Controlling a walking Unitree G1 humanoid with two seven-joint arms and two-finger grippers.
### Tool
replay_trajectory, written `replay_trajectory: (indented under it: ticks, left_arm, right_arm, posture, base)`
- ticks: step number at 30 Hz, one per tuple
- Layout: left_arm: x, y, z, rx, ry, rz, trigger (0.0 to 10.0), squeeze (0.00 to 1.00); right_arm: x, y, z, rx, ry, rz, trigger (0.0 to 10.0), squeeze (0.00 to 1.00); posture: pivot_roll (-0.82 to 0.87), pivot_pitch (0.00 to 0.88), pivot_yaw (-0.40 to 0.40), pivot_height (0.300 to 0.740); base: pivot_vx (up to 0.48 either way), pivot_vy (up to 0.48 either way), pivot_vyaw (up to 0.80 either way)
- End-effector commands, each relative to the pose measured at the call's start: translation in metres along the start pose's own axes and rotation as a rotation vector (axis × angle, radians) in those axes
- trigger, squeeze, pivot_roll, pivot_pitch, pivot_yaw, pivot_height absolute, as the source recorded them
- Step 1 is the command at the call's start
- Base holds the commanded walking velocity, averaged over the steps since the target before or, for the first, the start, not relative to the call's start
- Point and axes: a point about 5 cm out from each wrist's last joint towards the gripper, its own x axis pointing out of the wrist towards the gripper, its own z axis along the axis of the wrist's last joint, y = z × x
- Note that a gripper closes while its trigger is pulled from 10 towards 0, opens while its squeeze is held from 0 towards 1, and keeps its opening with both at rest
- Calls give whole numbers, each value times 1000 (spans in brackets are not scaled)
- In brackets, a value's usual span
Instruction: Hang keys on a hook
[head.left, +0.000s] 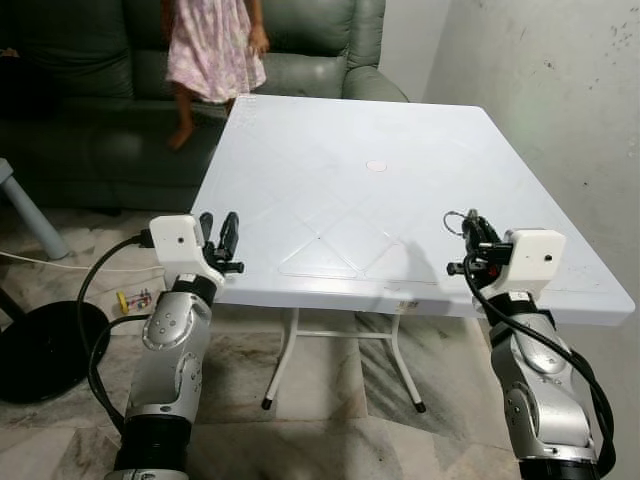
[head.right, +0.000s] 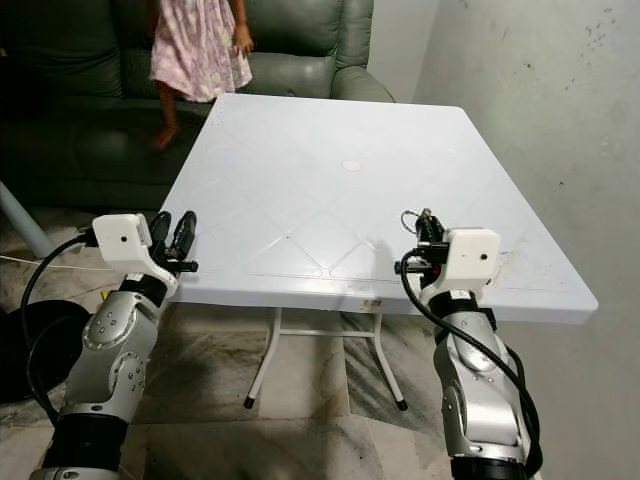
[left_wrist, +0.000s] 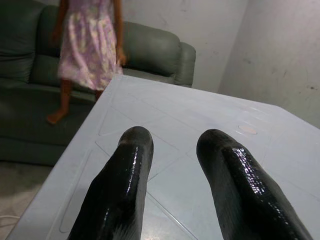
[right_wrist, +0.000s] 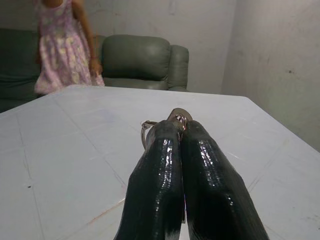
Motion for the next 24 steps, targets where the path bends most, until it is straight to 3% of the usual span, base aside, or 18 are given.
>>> replay_trajectory:
  ticks: [1,24]
  left_arm:
    - [3,-1,1,9,0,-5,10000,0]
    - [2,-1,1,7,3,-5,10000,0]
  right_arm:
    - [3,-3,3,0,-13,-16,10000,0]
    - [3,-5,3,-1,-16,-23,10000,0]
  posture:
    - [104,0,-59,736]
    - [106,0,-60,736]
  base:
    - [0,0,0]
    - [0,0,0]
